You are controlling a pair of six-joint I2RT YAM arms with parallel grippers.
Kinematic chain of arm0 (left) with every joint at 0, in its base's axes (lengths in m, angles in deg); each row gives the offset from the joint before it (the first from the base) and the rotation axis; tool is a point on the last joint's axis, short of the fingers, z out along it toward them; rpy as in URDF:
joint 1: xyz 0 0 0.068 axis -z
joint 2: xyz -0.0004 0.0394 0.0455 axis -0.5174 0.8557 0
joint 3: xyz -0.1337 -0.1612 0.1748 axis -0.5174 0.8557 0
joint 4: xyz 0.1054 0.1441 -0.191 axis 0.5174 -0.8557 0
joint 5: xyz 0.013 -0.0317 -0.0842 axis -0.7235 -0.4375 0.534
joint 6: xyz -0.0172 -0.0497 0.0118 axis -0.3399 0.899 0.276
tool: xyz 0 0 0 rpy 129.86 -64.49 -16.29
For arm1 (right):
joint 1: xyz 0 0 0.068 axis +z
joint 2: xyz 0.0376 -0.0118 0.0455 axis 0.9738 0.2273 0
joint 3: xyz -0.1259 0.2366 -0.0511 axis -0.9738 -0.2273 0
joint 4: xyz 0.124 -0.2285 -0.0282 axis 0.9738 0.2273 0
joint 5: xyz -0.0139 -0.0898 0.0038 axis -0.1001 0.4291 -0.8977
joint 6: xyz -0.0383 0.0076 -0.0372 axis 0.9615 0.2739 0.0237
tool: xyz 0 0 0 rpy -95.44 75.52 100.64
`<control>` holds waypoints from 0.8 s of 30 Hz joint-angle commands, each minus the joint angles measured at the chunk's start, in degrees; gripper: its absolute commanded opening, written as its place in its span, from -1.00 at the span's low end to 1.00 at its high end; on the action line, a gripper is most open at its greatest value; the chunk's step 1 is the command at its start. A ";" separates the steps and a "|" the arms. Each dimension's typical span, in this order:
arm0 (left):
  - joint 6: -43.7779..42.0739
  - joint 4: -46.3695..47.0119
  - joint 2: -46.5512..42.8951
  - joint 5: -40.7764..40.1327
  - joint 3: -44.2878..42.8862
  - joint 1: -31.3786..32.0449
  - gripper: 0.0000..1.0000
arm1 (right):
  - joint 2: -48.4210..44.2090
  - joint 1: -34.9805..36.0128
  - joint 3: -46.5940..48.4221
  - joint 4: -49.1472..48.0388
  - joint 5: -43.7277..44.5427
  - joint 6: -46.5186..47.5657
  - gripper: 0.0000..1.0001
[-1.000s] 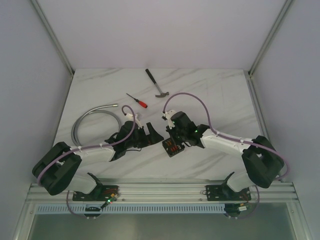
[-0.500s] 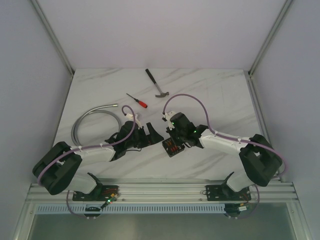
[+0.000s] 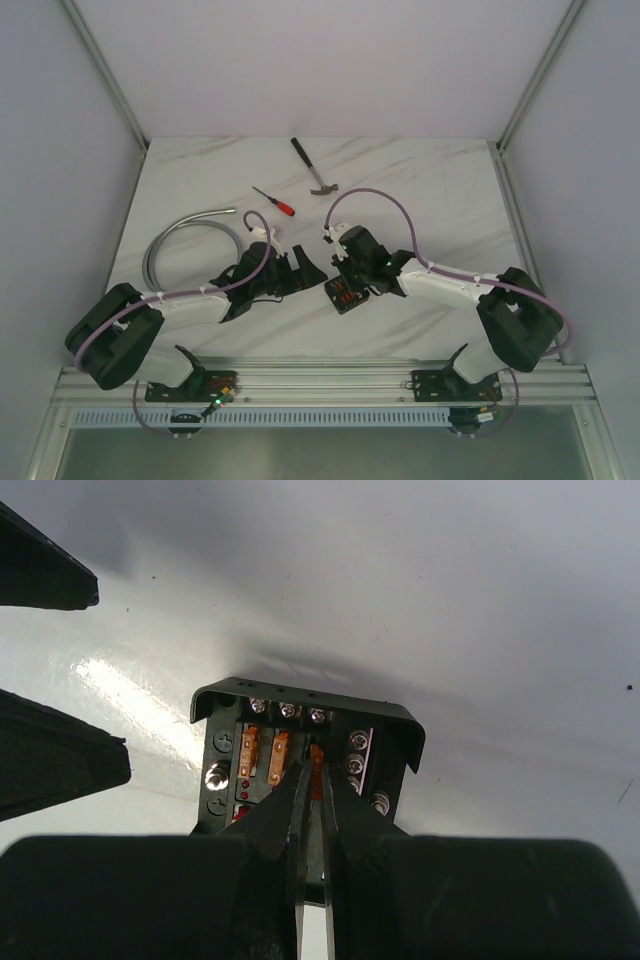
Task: Snap on the fuse box
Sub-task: Install the fuse at the fuse box base.
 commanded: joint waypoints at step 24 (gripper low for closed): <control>0.48 0.13 0.64 0.09 -0.52 0.14 1.00 | 0.35 0.89 0.28 0.59 0.85 -1.75 -0.59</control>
